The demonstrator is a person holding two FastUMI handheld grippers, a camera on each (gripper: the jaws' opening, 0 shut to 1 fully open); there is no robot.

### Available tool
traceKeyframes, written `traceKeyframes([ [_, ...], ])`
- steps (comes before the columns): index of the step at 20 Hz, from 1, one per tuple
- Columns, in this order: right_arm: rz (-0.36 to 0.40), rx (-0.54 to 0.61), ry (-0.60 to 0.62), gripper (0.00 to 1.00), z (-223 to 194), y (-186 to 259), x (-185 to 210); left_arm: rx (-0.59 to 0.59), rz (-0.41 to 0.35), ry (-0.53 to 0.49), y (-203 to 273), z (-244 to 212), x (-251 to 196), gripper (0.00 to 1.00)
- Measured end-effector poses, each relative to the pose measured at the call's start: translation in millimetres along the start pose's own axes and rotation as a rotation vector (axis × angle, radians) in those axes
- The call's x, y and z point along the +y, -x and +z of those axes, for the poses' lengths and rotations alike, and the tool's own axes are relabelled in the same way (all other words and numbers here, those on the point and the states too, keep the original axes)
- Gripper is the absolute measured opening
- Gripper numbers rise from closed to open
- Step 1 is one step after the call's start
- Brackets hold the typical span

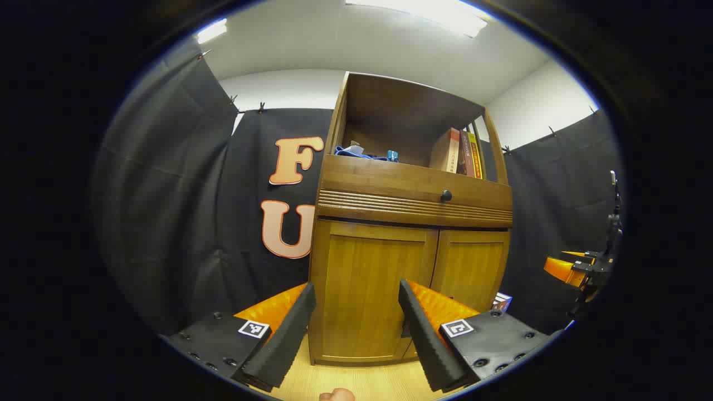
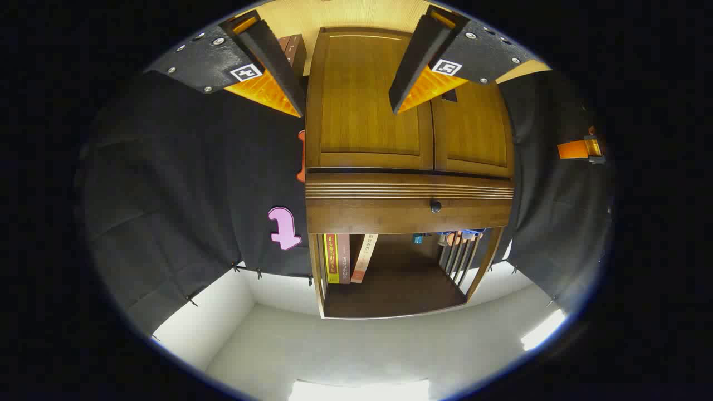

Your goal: Open the right door of the double-door shoe cabinet with the right hand, and open the left door with the left hand.

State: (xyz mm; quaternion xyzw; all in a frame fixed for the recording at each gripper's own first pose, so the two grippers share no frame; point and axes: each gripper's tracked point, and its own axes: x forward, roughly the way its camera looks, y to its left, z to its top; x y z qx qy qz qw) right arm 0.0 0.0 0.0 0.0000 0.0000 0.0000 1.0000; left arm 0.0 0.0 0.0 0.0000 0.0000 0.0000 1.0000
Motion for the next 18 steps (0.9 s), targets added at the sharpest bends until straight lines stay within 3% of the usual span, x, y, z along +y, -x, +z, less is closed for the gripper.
traceKeyframes([
  [1,0.0,-0.001,0.0,1.0,-0.3,1.2,-0.3,0.0,0.002,0.004,0.0,-0.7,-0.2,0.96],
  [18,0.005,0.011,-0.005,1.0,-3.3,0.7,0.3,0.011,-0.005,-0.004,0.5,-2.7,2.2,0.98],
])
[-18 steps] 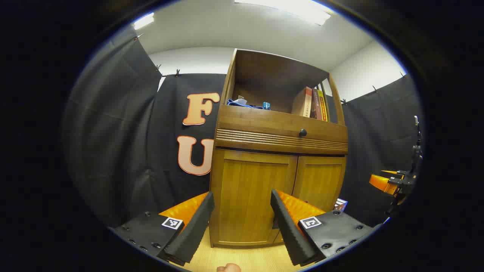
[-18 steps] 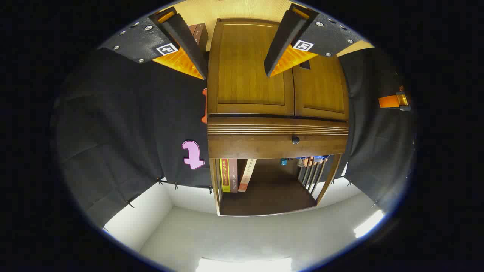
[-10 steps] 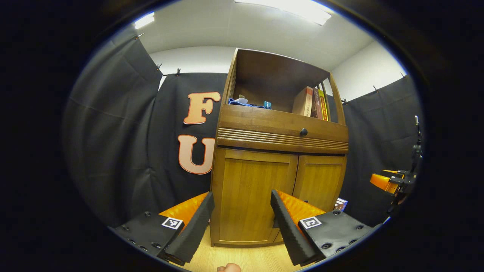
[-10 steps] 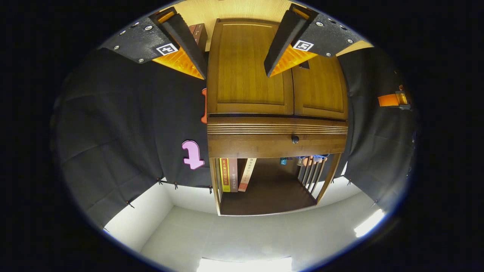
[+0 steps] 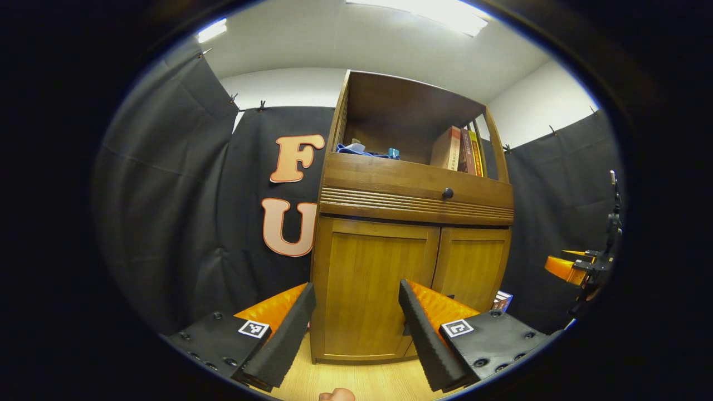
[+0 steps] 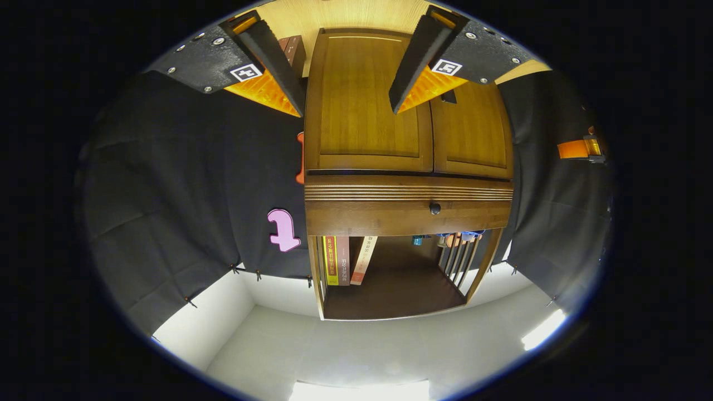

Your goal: Open the right door of the double-door shoe cabinet with the right hand, and open the left door with the left hand.

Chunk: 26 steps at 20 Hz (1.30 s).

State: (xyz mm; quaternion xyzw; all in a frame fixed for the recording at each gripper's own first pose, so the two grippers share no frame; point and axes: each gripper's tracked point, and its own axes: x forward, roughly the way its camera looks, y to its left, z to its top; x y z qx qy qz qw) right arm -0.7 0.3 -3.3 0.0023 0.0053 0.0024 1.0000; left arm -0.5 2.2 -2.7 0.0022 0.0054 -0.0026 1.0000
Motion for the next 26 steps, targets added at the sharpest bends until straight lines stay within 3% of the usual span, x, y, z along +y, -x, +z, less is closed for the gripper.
traceKeyframes([
  [11,0.016,0.025,0.002,1.0,-25.9,-1.5,6.1,0.002,-0.002,-0.011,4.1,0.0,-3.0,0.97],
  [13,0.021,0.037,-0.001,1.0,-37.3,-6.1,9.8,-0.001,0.0,-0.013,4.8,1.4,-3.4,0.97],
  [14,0.029,0.04,-0.004,0.95,-42.9,-8.7,13.3,-0.001,0.0,-0.014,5.1,1.5,-3.4,0.94],
  [26,0.088,0.113,-0.005,0.95,-132.6,-52.2,65.7,-0.003,0.013,-0.027,11.4,0.6,3.5,0.96],
])
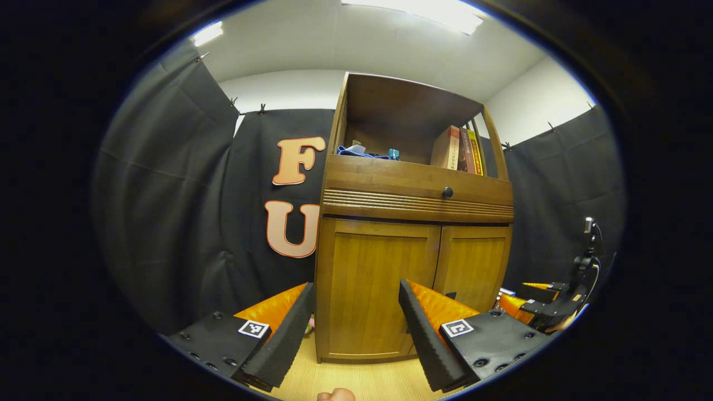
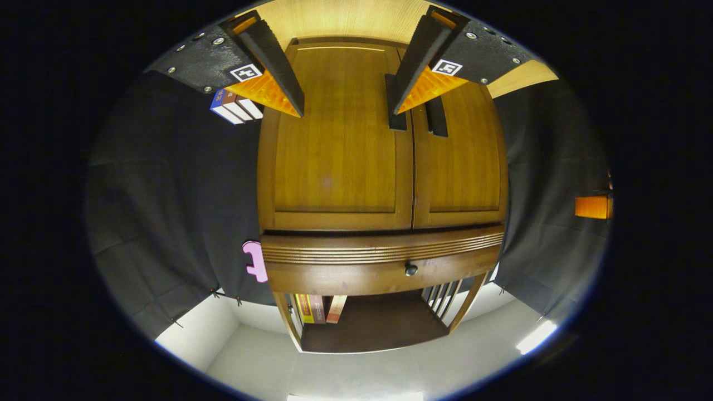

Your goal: Open the right door of the double-door shoe cabinet with the right hand, and open the left door with the left hand.

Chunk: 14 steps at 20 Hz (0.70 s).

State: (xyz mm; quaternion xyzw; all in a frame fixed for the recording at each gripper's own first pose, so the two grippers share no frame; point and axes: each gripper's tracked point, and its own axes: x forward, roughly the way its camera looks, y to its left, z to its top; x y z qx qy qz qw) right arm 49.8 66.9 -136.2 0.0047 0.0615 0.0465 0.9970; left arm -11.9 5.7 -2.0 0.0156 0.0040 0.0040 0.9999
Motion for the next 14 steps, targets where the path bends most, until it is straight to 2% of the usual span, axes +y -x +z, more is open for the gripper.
traceKeyframes([
  [4,0.026,0.031,0.003,0.95,-30.4,-24.3,24.2,0.004,0.0,-0.007,1.5,-1.7,0.2,0.95],
  [5,0.039,0.041,0.002,1.0,-36.7,-29.2,32.6,0.002,0.002,-0.007,2.1,-1.7,1.4,0.95],
  [10,0.059,0.076,0.01,0.95,-59.9,-58.9,55.6,0.002,0.013,-0.013,1.8,-5.3,6.3,0.96],
  [11,0.063,0.08,0.011,1.0,-64.4,-63.5,58.2,0.004,0.016,-0.017,1.6,-7.4,7.5,0.95],
  [12,0.066,0.083,0.009,1.0,-67.9,-69.9,61.2,0.006,0.018,-0.022,1.0,-7.9,8.5,0.96],
  [13,0.066,0.088,0.006,0.84,-71.7,-75.4,63.5,0.006,0.021,-0.026,0.8,-8.1,8.3,0.97],
  [14,0.067,0.092,-0.002,0.84,-73.2,-80.6,65.4,0.007,0.023,-0.028,0.8,-9.4,9.3,0.97],
])
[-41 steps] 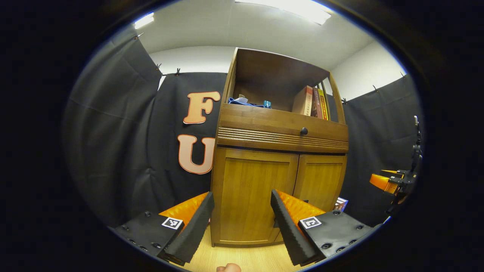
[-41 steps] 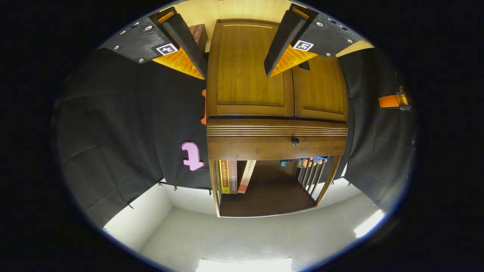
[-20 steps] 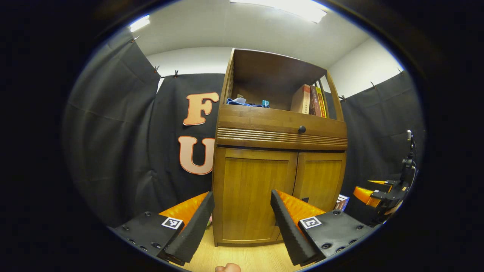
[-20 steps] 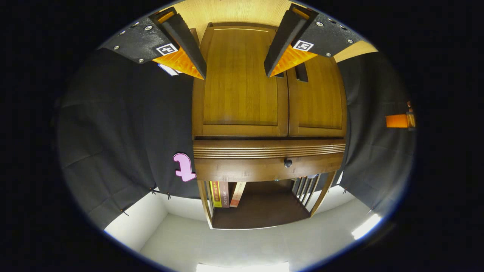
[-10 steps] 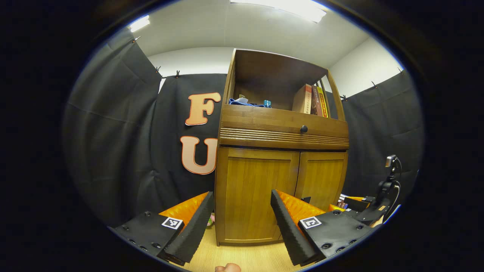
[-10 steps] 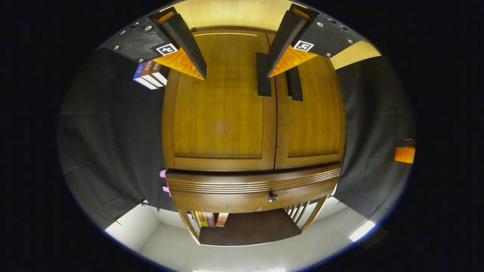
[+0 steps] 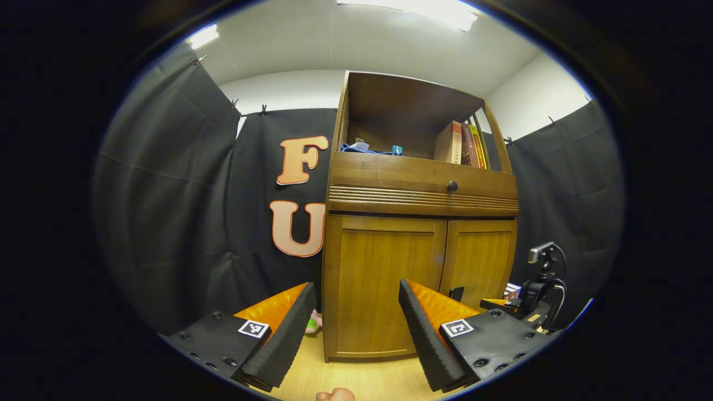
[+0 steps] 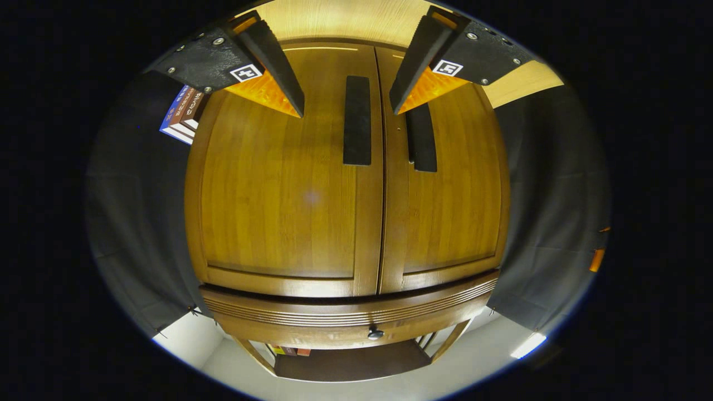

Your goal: Open the right door of the double-door shoe cabinet with the right hand, and open the left door with the left hand.

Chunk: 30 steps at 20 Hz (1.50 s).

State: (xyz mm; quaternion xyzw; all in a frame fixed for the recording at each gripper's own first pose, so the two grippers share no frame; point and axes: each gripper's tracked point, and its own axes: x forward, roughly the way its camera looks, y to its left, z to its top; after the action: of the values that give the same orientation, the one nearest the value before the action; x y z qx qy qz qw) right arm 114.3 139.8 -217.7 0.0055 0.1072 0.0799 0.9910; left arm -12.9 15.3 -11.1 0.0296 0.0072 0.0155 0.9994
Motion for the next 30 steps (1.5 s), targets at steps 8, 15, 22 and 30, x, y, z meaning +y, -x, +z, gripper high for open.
traceKeyframes([
  [8,-0.01,0.029,-0.071,0.73,-6.5,-34.6,2.5,0.012,0.011,0.002,-5.8,-7.9,8.6,0.94],
  [15,-0.024,0.037,-0.06,0.39,-8.6,-50.5,8.0,0.017,0.024,-0.001,-3.5,-10.9,16.5,0.95],
  [22,-0.023,0.042,-0.042,0.34,-10.0,-46.3,5.2,-0.012,0.035,-0.017,2.6,-2.9,16.8,0.95],
  [30,0.027,0.034,-0.011,0.3,-11.2,-6.0,3.1,0.015,0.012,-0.011,4.2,-16.7,8.5,0.96],
])
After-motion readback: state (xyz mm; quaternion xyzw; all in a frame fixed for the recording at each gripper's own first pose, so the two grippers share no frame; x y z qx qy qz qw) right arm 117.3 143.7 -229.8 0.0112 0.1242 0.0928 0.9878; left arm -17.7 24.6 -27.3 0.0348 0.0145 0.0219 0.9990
